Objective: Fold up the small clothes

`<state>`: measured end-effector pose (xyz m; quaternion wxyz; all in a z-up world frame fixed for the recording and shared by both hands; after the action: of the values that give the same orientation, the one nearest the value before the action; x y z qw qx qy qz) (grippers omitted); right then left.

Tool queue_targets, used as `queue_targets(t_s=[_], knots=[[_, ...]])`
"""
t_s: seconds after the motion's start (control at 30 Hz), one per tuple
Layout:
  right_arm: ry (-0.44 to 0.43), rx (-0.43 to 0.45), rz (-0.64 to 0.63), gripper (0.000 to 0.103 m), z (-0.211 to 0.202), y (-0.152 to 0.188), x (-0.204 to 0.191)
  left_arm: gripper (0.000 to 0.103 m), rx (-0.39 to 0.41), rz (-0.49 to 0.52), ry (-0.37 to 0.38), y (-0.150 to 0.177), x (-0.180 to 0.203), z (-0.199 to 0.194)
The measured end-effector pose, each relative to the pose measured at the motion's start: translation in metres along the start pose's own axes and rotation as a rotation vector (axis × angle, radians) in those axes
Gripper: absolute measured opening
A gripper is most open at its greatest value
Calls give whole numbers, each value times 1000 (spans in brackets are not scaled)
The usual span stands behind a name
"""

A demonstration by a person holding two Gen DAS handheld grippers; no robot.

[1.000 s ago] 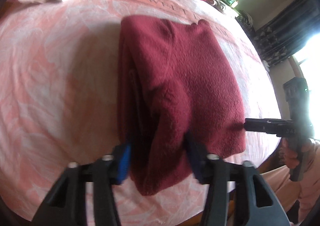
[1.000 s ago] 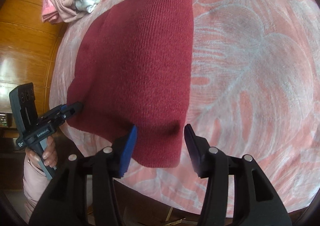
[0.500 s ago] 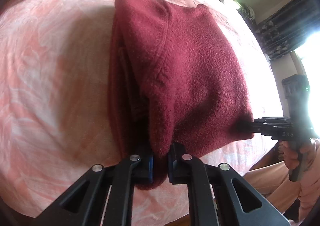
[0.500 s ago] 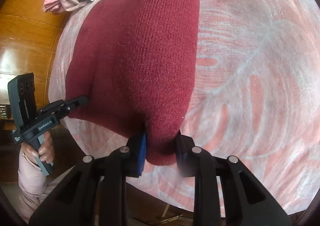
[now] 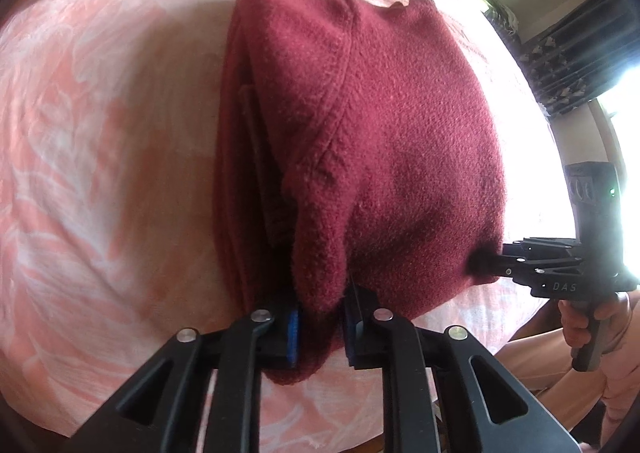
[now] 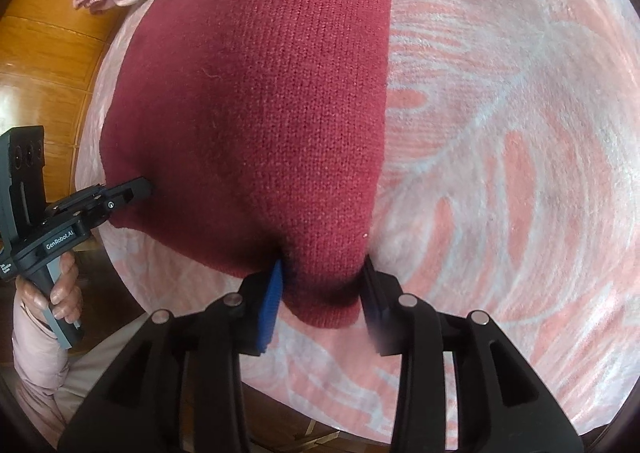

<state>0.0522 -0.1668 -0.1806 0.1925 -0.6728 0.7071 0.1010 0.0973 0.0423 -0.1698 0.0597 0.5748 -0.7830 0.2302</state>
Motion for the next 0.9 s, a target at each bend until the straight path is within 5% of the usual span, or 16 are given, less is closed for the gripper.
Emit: queue_targets(t_s=[0.23, 0.6, 0.67, 0.73, 0.8, 0.9], knots=[[28, 13, -36, 51, -11, -10, -13, 54, 61, 23, -51, -17, 6, -13], [1, 121, 15, 52, -39, -90, -2, 59, 128, -132, -27, -108, -32, 0], [9, 145, 31, 52, -43, -100, 5, 56, 123, -170, -10, -122, -38, 9], [17, 160, 49, 52, -45, -107, 15, 31, 116, -191, 19, -126, -38, 17], [15, 159, 70, 52, -42, -108, 24, 17, 124, -186, 10, -126, -38, 17], [17, 146, 89, 52, -31, -117, 31, 17, 133, -146, -50, -120, -41, 19]])
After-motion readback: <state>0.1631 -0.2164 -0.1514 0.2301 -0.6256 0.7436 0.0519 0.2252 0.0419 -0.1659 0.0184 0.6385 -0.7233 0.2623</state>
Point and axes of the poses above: each gripper's, at about its wrist camera, not at the fingertips, and z roughly the way its jaws point, x to its right, y to its underside, the point moved 3 cm from there along z, roughly the way its jaws point, and after that the axes turned 5 degrees about x, right-handed, at the moved point
